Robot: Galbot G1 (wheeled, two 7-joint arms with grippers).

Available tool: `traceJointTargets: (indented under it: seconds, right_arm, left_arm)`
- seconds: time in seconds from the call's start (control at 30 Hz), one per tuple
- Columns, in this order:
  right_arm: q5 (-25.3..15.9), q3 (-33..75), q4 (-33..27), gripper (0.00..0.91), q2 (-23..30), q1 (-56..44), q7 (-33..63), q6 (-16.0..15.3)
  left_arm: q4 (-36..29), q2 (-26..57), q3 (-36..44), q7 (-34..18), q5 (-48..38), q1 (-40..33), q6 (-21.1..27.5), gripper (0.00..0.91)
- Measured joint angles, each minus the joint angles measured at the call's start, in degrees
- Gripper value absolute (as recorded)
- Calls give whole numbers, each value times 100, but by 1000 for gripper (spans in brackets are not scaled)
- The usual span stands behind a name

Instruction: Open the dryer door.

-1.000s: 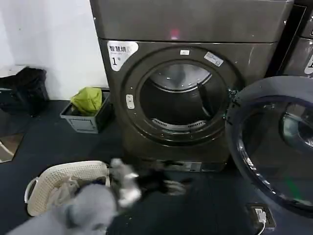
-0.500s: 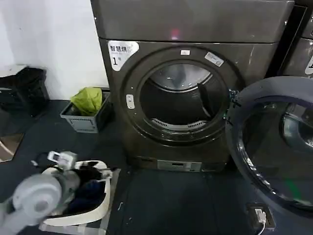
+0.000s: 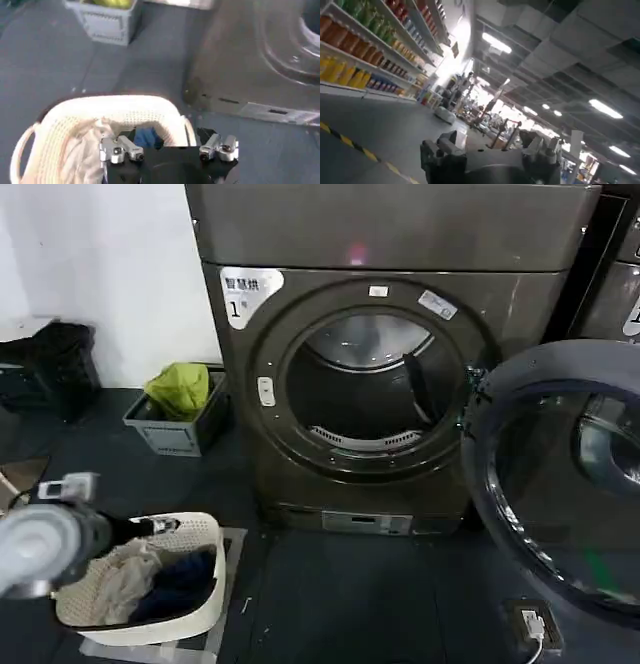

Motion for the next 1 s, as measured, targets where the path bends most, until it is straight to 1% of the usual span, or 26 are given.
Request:
traceJointTargets:
  seconds: [0.1, 0.23, 0.33, 0.53, 0.67, 1.0]
  right_arm:
    - [39, -4, 2, 907, 19, 0, -28, 131]
    - [97, -5, -1, 907, 38, -1, -88, 190]
    - [133, -4, -3, 907, 61, -2, -122, 213]
    - [344, 26, -34, 907, 92, -1, -147, 274]
    - [359, 46, -68, 907, 92, -4, -174, 356]
    - [367, 74, -68, 907, 110, 22, -280, 447]
  left_arm:
    - [119, 82, -99, -221, -677, -61, 0, 907]
    - [302, 97, -185, -675, -1691, -161, 0, 907]
    - [426, 45, -188, -797, -2084, -203, 0, 907]
    - [672, 9, -226, -879, -2456, -286, -1, 907]
    - [860, -9, -226, -942, -2601, -301, -2, 907]
    - [1182, -37, -238, -946, -2635, -358, -1, 907]
